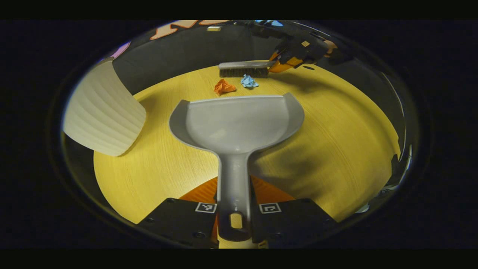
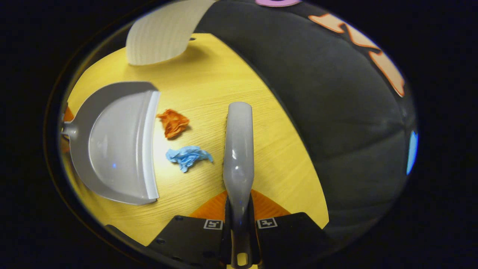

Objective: Pick up the small broom and dustpan from the desktop, sweep the trash into the dustpan with the broom, and then empty the trash into the garbage bin.

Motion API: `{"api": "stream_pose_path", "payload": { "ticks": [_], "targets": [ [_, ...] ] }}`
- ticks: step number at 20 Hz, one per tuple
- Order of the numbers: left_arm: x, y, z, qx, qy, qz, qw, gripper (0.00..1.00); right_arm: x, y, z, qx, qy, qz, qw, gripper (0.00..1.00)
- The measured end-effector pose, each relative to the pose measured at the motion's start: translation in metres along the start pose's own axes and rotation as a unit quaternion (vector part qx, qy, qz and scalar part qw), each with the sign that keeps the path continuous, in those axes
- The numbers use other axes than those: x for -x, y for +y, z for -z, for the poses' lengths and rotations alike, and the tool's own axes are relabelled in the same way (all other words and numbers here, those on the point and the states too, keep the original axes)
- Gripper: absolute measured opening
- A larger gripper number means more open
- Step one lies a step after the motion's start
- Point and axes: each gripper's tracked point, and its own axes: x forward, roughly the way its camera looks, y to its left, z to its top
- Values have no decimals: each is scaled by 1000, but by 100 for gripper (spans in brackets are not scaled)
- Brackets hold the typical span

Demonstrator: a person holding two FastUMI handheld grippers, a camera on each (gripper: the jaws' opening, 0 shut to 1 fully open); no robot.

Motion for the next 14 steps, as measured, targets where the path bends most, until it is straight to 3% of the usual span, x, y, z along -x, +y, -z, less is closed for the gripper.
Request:
{"api": "stream_pose_path", "payload": {
  "ticks": [6, 9, 11, 12, 14],
  "targets": [
    [0, 0, -1, -2, -13, 6, 1000, 27, 40, 61, -32, 45, -13, -120, 992, 18],
    [-1, -1, -3, -1, -19, 7, 1000, 27, 69, 63, -51, 49, -20, -144, 988, 17],
    [-1, 0, -6, 5, -38, 5, 999, 29, 94, 52, -56, -3, -58, -140, 988, 18],
    [3, -1, -12, 11, -53, -1, 999, 25, 102, 46, -60, -35, -83, -124, 988, 18],
    [8, 0, -22, 17, -87, -8, 996, 27, 118, 4, -73, -125, -139, -91, 978, 17]
  ]
}}
